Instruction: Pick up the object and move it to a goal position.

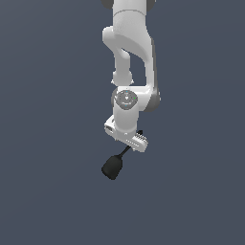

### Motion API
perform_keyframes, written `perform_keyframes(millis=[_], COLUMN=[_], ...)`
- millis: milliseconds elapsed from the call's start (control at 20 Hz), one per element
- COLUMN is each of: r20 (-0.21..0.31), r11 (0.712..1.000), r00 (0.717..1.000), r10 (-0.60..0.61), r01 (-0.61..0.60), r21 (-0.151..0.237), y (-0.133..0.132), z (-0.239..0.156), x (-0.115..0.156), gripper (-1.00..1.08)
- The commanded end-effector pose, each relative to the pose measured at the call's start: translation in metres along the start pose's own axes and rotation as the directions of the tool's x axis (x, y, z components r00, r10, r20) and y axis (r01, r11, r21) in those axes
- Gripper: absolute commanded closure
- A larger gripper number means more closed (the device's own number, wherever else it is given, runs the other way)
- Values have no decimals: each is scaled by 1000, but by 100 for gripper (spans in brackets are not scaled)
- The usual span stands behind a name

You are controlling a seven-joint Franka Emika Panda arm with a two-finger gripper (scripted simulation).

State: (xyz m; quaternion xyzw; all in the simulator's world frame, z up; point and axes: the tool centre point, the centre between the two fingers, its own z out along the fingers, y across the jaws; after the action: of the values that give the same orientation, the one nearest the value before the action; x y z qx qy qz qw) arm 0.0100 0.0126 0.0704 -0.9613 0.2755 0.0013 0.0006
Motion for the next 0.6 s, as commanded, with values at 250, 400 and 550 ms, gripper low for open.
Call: perform_keyframes(millis=[250,400,550], r20=[-2,-2,-2], r11=[1000,1000,1000], r00=[1000,1000,1000], r10=[22,22,24], r01=[-22,-22,-24], r21=[-1,-1,-1], y=[1,1,1], z=[3,9,21], x=[1,1,1], gripper=[-92,-92,-92])
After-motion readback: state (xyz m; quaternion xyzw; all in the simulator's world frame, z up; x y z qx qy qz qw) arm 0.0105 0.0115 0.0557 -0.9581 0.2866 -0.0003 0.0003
